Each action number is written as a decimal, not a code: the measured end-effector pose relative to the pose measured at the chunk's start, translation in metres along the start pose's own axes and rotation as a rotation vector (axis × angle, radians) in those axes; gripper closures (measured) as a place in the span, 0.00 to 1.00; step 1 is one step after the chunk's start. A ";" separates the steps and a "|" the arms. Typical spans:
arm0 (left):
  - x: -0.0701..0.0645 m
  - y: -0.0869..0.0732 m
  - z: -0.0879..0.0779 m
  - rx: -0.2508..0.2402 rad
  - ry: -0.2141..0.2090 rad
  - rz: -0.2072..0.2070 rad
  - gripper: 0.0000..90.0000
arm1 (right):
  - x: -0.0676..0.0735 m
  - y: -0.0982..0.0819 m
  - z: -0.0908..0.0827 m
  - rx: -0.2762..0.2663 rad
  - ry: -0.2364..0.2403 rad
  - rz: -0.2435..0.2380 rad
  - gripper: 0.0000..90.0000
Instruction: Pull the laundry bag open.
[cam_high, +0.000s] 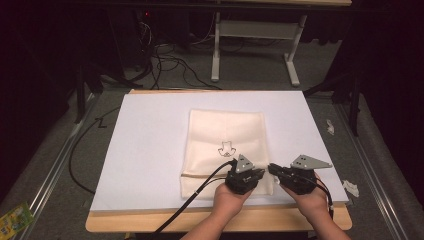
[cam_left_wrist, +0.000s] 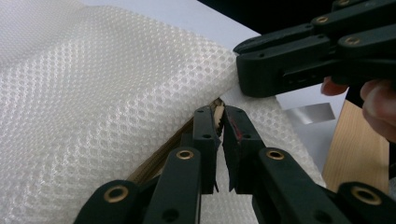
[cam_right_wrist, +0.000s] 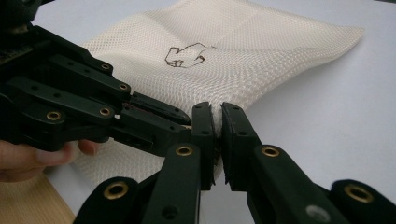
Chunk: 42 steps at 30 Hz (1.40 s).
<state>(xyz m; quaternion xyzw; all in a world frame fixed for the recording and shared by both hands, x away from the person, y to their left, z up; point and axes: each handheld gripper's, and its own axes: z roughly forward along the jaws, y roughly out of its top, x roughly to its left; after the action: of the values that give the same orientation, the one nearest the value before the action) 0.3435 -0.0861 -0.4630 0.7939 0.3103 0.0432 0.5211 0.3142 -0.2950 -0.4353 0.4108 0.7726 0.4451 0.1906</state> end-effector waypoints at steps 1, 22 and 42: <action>-0.001 0.000 -0.001 -0.009 0.000 0.005 0.95 | 0.000 0.000 0.000 0.001 -0.002 -0.002 0.95; 0.073 -0.032 -0.092 0.064 0.161 -0.134 0.97 | -0.012 -0.004 -0.008 0.005 -0.080 0.052 0.96; 0.102 -0.063 -0.167 0.099 0.279 -0.069 0.90 | -0.029 -0.013 -0.009 0.009 -0.107 0.090 0.89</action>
<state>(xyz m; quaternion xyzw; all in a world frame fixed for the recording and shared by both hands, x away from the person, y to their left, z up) 0.3318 0.1188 -0.4676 0.7937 0.4085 0.1197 0.4345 0.3192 -0.3261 -0.4438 0.4693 0.7439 0.4272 0.2095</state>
